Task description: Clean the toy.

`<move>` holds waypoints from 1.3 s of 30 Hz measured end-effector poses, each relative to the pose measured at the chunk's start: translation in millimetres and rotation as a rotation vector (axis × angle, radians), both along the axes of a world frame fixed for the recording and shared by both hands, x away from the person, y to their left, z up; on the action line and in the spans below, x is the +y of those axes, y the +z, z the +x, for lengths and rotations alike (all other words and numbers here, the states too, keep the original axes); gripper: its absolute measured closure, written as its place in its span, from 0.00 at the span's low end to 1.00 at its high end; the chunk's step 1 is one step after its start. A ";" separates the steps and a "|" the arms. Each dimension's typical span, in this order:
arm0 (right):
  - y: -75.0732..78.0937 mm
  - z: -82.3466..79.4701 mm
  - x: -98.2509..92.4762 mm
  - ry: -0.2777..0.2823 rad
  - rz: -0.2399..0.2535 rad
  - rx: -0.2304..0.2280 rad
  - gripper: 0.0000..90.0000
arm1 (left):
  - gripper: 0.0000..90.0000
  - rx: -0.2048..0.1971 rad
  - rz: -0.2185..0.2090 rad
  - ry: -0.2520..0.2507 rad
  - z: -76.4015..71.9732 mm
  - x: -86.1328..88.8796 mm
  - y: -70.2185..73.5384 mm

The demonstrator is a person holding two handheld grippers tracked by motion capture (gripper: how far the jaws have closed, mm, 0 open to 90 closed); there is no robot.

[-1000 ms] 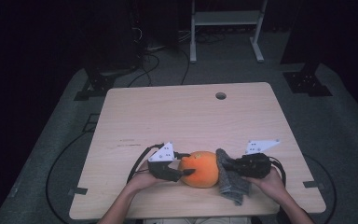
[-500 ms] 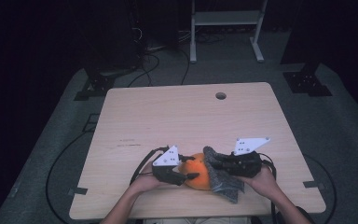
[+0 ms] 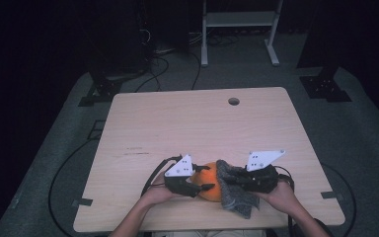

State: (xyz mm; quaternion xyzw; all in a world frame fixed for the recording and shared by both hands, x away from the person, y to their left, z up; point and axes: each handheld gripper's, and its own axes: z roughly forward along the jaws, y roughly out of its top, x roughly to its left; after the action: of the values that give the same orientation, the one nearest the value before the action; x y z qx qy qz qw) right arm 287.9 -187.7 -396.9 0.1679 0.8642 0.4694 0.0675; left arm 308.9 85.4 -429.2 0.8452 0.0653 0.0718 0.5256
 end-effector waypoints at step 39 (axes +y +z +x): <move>-15.0 15.9 -34.3 -0.066 0.033 0.105 0.89 | 0.21 0.039 0.046 0.021 -0.3 -12.7 5.4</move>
State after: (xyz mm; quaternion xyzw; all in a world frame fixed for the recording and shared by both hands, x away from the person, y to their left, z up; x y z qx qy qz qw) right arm 303.8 -222.0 -411.9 0.2218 0.8527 0.4717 0.0349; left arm 308.6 72.7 -423.7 0.8576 0.0827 0.0625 0.5037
